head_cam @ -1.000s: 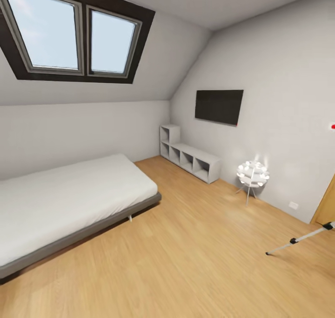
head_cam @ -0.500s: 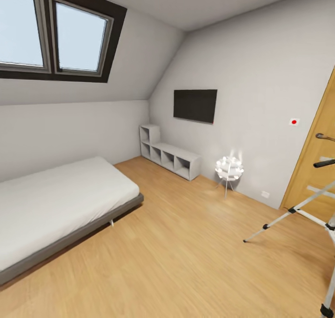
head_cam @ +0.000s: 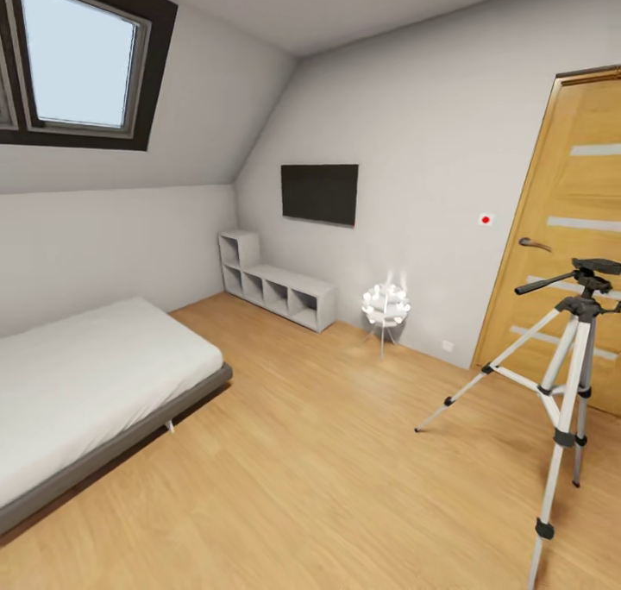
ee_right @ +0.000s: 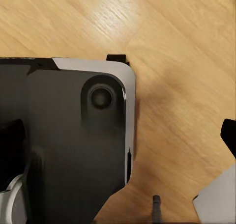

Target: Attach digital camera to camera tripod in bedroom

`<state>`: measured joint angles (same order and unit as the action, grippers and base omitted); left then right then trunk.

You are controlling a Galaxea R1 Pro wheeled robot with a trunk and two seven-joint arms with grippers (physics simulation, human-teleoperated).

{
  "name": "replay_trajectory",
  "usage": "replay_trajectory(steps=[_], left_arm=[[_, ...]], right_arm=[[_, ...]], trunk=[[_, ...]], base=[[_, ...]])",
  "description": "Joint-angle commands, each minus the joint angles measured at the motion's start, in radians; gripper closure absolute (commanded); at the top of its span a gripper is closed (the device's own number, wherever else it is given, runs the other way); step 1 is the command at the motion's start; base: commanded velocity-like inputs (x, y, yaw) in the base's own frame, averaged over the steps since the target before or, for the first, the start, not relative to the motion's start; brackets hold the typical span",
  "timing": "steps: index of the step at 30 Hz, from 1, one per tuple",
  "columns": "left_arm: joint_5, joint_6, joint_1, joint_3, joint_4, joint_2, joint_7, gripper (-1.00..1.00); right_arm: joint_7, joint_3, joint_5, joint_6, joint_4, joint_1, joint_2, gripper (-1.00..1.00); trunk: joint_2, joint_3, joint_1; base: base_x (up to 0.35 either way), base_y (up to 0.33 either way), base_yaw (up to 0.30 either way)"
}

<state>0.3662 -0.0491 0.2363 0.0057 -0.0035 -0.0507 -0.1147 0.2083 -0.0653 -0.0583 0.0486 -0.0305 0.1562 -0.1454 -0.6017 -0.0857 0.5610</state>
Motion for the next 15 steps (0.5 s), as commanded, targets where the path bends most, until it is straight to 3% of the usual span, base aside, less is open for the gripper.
replay_trajectory(steps=[1,15], left_arm=[[0.006,0.006,0.001,0.000,0.000,0.000,-0.003,1.00],[0.008,0.027,0.001,0.000,0.000,0.000,-0.002,1.00]], right_arm=[[0.003,-0.007,-0.006,0.005,-0.003,0.002,0.000,-1.00],[0.002,-0.007,-0.006,0.005,-0.003,0.002,0.001,-1.00]], trunk=[[-0.002,-0.002,0.000],[-0.002,-0.007,0.000]], base=[[0.000,0.000,-0.300],[0.000,0.000,-0.300]])
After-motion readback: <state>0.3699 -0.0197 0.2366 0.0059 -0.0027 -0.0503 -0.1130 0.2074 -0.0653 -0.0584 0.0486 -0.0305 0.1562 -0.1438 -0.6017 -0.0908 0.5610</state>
